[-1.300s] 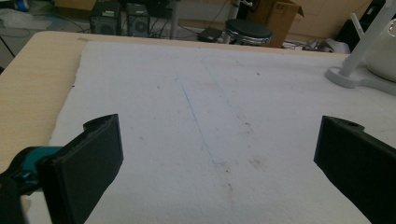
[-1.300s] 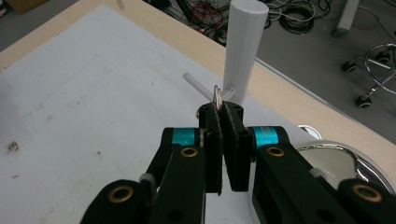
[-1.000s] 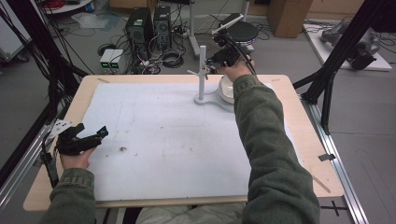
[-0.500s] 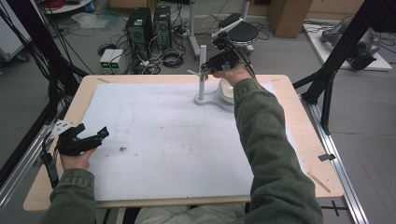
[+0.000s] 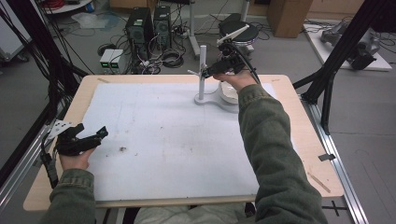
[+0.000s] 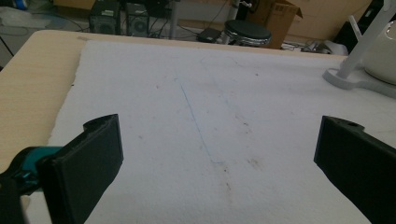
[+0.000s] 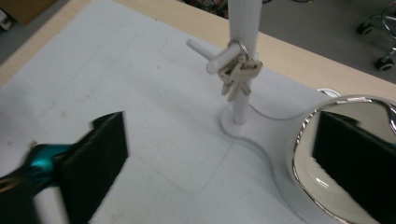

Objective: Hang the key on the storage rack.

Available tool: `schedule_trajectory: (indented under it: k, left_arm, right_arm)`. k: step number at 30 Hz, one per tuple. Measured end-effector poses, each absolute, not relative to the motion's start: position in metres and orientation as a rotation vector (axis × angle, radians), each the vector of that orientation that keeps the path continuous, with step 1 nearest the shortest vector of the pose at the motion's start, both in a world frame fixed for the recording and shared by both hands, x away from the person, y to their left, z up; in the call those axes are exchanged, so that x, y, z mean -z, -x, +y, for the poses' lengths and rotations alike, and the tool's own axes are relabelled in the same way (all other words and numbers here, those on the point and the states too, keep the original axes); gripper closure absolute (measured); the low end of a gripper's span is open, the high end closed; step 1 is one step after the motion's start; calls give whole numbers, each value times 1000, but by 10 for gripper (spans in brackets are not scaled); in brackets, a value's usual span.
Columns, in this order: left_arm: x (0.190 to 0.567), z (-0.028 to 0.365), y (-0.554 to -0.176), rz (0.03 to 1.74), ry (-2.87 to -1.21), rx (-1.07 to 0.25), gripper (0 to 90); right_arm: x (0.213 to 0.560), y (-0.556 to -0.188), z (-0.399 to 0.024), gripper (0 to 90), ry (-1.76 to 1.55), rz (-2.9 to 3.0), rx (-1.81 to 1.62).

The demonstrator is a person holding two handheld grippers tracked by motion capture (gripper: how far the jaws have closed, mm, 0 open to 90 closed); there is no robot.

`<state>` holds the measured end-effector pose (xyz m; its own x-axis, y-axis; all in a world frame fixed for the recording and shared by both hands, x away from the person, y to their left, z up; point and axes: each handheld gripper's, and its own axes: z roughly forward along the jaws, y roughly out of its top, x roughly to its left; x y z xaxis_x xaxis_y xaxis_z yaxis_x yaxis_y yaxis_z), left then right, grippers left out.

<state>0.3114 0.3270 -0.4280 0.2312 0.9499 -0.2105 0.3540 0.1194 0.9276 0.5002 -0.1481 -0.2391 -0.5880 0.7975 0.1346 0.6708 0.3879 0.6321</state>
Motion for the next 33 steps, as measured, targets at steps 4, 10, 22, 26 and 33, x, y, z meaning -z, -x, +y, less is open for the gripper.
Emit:
schedule_trajectory:
  k: [4,10,22,26,33]
  left_arm:
    - [428,327,-311,1319,-1435,-702,18]
    - [427,326,-311,1319,-1431,-703,18]
    - [427,326,-310,1317,-1434,-705,18]
    - [427,325,-310,1317,-1437,-706,18]
    - [427,324,-310,1316,-1435,-708,17]
  right_arm:
    - [240,-496,-152,16,-1318,2451,-998]
    - [244,-489,-164,6,-1319,2448,-1027]
    - [251,-472,-187,6,-1329,2416,-1022]
    - [254,-465,-197,6,-1332,2395,-1066]
    - [261,-456,-209,6,-1345,2381,-1090]
